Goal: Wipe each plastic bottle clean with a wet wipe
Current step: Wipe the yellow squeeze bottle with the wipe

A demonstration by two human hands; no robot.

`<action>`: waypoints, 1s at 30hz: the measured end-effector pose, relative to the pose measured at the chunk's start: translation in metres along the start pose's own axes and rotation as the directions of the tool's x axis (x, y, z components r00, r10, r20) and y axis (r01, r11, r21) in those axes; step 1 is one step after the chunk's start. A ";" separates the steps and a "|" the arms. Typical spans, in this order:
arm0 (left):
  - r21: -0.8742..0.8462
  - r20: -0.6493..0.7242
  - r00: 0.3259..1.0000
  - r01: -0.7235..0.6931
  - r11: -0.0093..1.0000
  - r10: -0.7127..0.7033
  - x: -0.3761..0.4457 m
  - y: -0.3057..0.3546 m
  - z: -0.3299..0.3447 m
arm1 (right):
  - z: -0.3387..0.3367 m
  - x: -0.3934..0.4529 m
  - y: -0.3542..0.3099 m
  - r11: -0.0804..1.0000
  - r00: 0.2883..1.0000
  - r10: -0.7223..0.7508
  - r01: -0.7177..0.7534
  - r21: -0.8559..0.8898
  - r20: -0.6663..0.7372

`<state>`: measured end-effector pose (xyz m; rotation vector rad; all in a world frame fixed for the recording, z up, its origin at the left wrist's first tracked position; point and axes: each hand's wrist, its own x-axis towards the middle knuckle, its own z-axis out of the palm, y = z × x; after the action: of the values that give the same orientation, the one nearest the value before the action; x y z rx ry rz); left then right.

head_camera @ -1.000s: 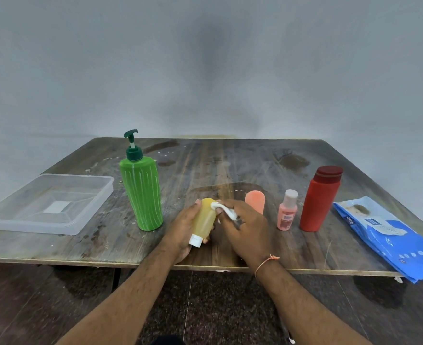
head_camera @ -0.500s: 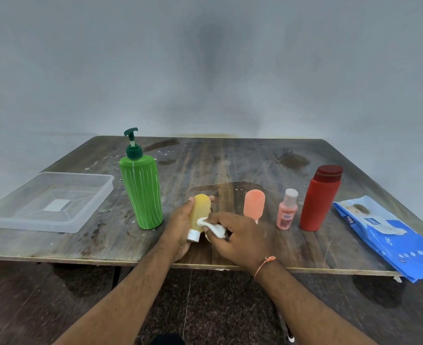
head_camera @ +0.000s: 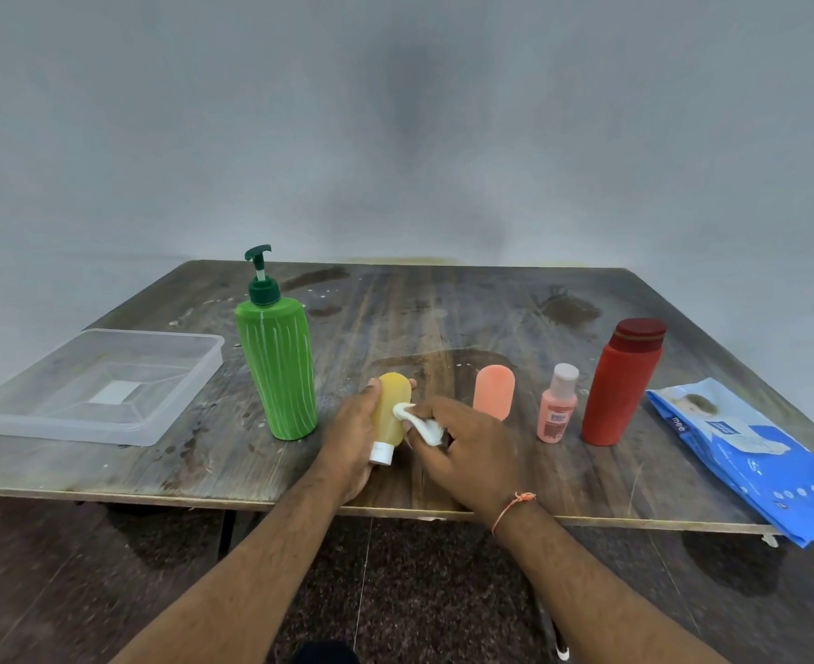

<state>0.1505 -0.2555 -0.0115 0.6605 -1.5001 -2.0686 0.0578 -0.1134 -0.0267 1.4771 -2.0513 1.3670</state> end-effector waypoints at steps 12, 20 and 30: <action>-0.111 0.021 0.998 0.059 0.992 -0.057 -0.002 0.002 0.001 | 0.005 -0.004 -0.004 0.953 0.946 -0.282 0.296 -0.072 0.160; -0.196 0.057 0.998 0.027 0.980 -0.016 -0.004 0.002 -0.001 | 0.008 -0.004 -0.005 0.954 0.956 -0.275 0.285 -0.096 0.103; -0.225 0.110 0.994 0.028 0.974 -0.003 -0.005 0.003 0.001 | 0.009 -0.004 0.000 0.950 0.949 -0.273 0.291 -0.108 0.154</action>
<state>0.1540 -0.2528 -0.0083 0.4791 -1.2908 -2.2763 0.0620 -0.1184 -0.0341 1.7680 -1.8718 1.0274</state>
